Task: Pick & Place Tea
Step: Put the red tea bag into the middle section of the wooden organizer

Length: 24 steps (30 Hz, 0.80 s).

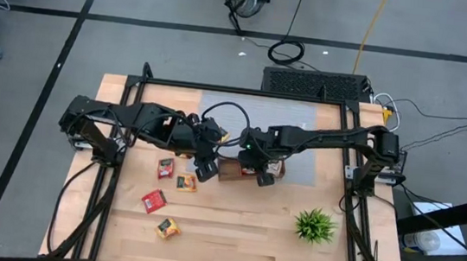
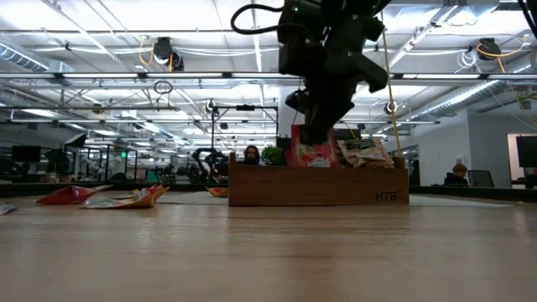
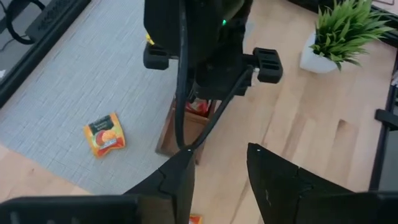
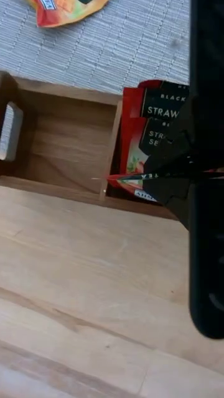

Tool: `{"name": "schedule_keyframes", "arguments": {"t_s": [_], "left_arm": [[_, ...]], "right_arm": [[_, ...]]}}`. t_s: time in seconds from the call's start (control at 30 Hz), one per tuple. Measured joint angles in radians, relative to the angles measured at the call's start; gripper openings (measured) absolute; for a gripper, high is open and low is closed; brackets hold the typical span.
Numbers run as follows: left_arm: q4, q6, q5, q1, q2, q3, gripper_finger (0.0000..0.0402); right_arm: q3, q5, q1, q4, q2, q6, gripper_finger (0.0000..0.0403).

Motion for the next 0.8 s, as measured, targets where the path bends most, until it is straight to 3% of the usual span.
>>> {"name": "schedule_keyframes", "arguments": {"t_s": [0.2, 0.37, 0.67, 0.8], "left_arm": [[0.000, -0.001, 0.004, 0.000, 0.000, 0.000, 0.0136], [0.001, -0.001, 0.057, 0.000, 0.000, 0.000, 0.0132], [0.039, 0.048, 0.066, -0.010, 0.000, 0.000, 0.0131], [0.038, 0.038, 0.115, -0.006, 0.000, 0.000, 0.0131]], "right_arm": [[-0.056, 0.000, -0.001, 0.075, 0.000, 0.014, 0.0000], [-0.073, 0.080, 0.002, 0.081, -0.003, -0.007, 0.0009], [-0.074, 0.107, 0.002, 0.092, -0.097, -0.010, 0.0099], [-0.074, 0.107, -0.008, 0.096, -0.121, 0.004, 0.0127]]}}
